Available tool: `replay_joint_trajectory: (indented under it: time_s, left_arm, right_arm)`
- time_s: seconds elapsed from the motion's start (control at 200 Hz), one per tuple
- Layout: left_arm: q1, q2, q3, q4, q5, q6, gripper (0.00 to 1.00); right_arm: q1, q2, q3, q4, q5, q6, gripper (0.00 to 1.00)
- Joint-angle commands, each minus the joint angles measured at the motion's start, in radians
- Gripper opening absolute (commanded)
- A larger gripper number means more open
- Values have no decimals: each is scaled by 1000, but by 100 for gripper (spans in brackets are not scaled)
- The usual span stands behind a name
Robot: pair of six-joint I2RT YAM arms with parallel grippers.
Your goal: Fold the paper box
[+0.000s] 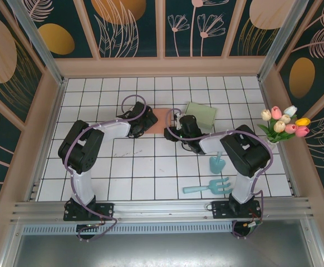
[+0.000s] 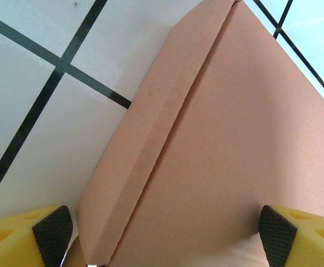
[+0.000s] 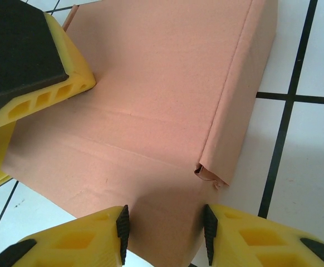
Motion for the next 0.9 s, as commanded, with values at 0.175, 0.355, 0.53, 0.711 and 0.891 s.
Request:
replay_joint_trajectory:
  time_s: [0.175,0.355,0.53,0.711,0.891]
  left_arm:
    - [24,67,-31,-14,-51,27,89]
    - [26,68,-28,-13,-48,27,89]
    - [26,70,-32,-10,-51,29,89]
    - [27,80,-34,-7,-41,29,89]
    - [27,80,-35,-6,-43,37,89]
  right_arm:
    - [17,17,-13,22,69,-48,42]
    - [18,28,-13,47,59,-58,42]
    - [16,47,-24,88,45,-66,42]
    - [17,73,-36,137,38,-74,42]
    - [17,90,-65,196,82,-108,41]
